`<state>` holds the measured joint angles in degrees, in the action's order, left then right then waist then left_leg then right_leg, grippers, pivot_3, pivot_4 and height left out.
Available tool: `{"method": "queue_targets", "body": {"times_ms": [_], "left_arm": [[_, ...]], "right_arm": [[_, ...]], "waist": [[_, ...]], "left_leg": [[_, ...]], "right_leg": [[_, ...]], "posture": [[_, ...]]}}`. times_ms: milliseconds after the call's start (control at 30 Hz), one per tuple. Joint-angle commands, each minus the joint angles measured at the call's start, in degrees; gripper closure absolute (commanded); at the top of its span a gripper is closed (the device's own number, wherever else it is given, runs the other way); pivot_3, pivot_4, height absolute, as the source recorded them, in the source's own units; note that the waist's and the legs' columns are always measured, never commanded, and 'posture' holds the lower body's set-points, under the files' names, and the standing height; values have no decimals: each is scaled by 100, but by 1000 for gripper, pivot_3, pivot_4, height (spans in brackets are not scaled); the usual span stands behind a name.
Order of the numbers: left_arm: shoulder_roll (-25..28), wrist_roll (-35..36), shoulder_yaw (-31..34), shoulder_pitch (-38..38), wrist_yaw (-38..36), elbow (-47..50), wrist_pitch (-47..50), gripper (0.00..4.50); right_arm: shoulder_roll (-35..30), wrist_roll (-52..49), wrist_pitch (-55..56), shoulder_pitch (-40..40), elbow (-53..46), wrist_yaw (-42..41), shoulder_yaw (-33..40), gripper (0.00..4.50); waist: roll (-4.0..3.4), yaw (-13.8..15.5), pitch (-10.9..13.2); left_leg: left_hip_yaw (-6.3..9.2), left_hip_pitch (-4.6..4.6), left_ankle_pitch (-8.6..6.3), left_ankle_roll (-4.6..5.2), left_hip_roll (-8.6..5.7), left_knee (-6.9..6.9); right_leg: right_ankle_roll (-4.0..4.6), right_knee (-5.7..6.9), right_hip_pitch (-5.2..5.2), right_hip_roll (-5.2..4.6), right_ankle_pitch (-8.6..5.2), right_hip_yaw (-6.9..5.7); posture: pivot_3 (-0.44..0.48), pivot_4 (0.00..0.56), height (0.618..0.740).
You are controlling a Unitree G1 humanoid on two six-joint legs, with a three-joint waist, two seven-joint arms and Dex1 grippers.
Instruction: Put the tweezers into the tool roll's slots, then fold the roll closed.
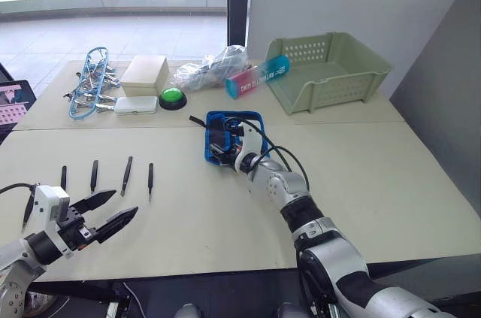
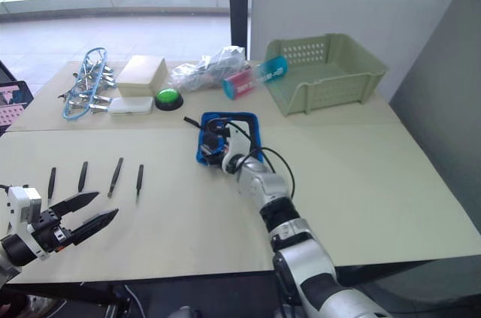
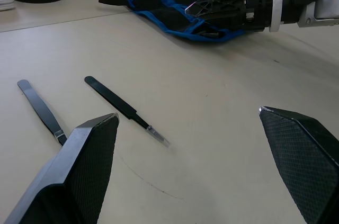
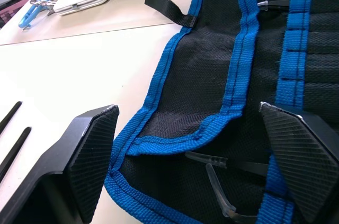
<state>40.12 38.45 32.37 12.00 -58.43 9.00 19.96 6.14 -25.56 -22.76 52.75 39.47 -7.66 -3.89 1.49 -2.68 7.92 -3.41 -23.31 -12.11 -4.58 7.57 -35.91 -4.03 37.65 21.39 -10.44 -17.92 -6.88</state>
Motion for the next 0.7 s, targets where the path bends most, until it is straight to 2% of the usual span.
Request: {"method": "queue_targets", "body": {"times_ms": [33, 367, 500, 700], "left_arm": [[0, 113, 94, -11, 19, 15, 5, 14], [2, 140, 111, -18, 74, 35, 34, 14], [-12, 153, 83, -33, 135, 89, 73, 0], [-13, 182, 51, -37, 207, 176, 129, 0]], "right_arm": [[1325, -144, -107, 458, -46, -86, -40, 0], [1409, -239, -296, 333, -317, -37, -225, 0], [1391, -259, -186, 385, -144, 6, -145, 1126], [1374, -309, -78, 442, -2, 80, -72, 3186]], "waist": [[0, 0, 0], [-1, 8, 0], [-1, 8, 0], [-1, 3, 1]], "left_leg": [[0, 0, 0, 0, 0, 0], [0, -1, 0, 0, 1, 1], [0, -1, 0, 0, 1, 1], [-1, -1, 0, 0, 1, 1]], "right_leg": [[0, 0, 0, 0, 0, 0], [0, 0, 1, 0, 0, 0], [0, -1, 1, 0, 0, 0], [0, 0, 2, 0, 0, 0]], "posture": [[0, 150, 722], [0, 150, 722], [0, 150, 722], [0, 150, 722]]}}
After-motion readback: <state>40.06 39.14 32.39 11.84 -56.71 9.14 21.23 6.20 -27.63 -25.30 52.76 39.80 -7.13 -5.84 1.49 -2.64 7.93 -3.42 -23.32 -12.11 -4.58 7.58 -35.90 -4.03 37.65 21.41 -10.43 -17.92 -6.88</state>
